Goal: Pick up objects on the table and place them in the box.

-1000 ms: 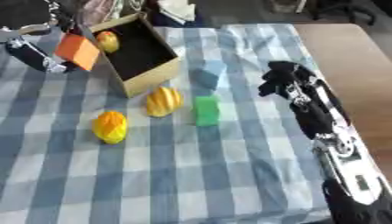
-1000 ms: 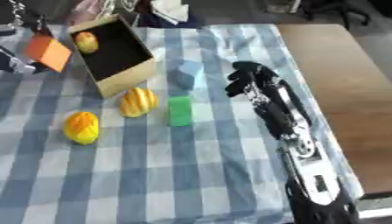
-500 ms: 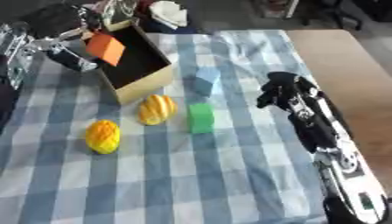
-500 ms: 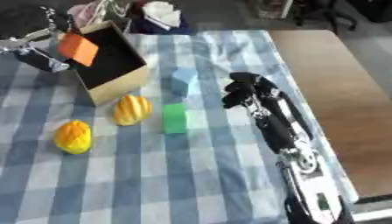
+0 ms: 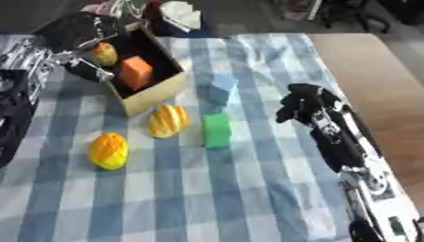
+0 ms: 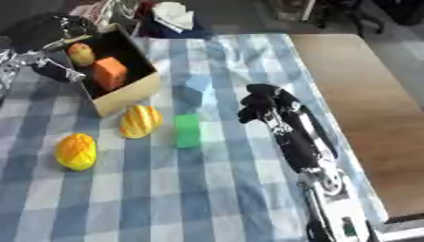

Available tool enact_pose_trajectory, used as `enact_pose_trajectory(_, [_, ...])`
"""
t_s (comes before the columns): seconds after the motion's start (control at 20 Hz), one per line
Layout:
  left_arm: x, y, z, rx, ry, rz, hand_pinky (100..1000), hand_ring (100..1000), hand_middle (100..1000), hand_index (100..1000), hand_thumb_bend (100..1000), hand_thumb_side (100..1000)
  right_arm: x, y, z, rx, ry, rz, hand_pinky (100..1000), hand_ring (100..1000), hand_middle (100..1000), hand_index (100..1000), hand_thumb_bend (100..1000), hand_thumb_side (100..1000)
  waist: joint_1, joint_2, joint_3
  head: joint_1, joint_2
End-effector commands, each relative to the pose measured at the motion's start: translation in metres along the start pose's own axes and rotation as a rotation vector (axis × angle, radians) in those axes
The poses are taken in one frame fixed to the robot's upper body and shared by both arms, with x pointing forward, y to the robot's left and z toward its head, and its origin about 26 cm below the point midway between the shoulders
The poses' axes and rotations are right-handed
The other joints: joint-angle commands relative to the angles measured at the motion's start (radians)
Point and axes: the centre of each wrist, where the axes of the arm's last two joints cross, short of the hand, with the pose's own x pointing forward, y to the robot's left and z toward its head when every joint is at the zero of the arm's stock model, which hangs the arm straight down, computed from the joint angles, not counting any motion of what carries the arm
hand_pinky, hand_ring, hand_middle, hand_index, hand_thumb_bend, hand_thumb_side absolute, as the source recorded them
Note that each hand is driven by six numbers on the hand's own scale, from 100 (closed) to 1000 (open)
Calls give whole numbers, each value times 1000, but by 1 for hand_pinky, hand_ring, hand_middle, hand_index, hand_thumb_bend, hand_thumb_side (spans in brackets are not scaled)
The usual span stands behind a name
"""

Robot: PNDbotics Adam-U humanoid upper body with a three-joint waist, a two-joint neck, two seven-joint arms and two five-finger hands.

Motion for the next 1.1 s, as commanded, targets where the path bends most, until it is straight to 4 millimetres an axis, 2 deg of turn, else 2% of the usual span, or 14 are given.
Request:
enact_pose_trajectory(0.05, [-9, 12, 1, 35, 7, -31, 798, 774, 839, 905, 574, 227, 5, 0, -5, 9, -22, 8, 584, 591, 602, 768, 100, 591, -7, -2, -1, -4, -1])
enact_pose_trajectory(0.15, [-10, 13, 2, 48, -2, -31, 796, 767, 827, 898, 574, 223, 5, -1, -5, 7, -20, 10, 584, 591, 602, 768, 100, 591, -6, -3, 1, -6, 3])
enact_pose_trajectory(0.25, [-11, 17, 3, 67, -25, -21, 790, 744, 793, 881, 533, 214, 5, -2, -4, 4, -18, 14, 584, 591, 602, 768, 100, 591, -3, -4, 6, -12, 7])
enact_pose_trajectory(0.3, [-12, 20, 3, 74, -45, -15, 780, 715, 756, 856, 497, 213, 5, -3, -4, 3, -15, 17, 584, 591, 602, 768, 100, 594, -1, -5, 10, -16, 9])
enact_pose_trajectory(0.45, [-14, 39, 6, 89, -158, -6, 767, 673, 716, 837, 486, 225, 3, -7, -1, -6, -2, 31, 583, 591, 602, 768, 100, 595, 6, -9, 25, -28, 16])
enact_pose_trajectory(0.6, [-12, 61, 15, 10, -331, -62, 764, 685, 721, 834, 549, 332, 3, -10, 2, -14, 7, 44, 583, 590, 601, 768, 100, 595, 14, -13, 42, -41, 22])
enact_pose_trajectory(0.75, [-5, 74, 24, -59, -429, -106, 763, 686, 717, 831, 556, 371, 2, -13, 4, -21, 16, 54, 583, 590, 601, 768, 100, 595, 19, -17, 56, -50, 25])
enact_pose_trajectory(1.1, [23, 74, 28, -210, -535, -156, 766, 704, 731, 844, 585, 453, 0, -18, 9, -36, 31, 71, 583, 590, 601, 768, 100, 595, 23, -25, 80, -56, 27])
